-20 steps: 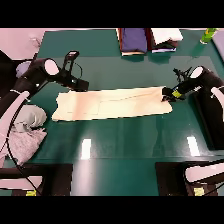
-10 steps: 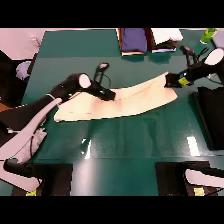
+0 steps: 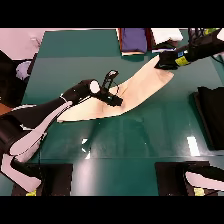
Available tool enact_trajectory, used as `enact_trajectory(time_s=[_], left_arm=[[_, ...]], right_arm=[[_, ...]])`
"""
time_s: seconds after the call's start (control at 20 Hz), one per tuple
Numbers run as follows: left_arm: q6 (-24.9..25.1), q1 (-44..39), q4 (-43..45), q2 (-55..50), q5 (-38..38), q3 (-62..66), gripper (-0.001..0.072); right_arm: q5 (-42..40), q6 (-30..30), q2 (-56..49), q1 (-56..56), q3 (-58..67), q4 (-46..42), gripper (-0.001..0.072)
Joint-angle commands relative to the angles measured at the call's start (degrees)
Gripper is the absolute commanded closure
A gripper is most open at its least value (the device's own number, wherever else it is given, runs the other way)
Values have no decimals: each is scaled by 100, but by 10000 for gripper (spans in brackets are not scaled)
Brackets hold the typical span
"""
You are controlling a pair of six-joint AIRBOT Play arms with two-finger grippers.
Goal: Fold the shirts.
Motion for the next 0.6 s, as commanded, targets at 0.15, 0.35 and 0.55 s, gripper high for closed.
enact_trajectory(time_s=[0.15, 0.35, 0.55], left_arm=[[-332, 393, 302, 219, -402, 173, 675], [-328, 1165, 903, 1128, -688, 304, 675], [-284, 2157, 1840, 2347, -1062, 424, 674]], right_arm=[[105, 264, -334, 678, 785, 63, 692], [63, 466, -708, 1202, 1305, 70, 692], [-315, 651, -1414, 1998, 1950, 81, 692]])
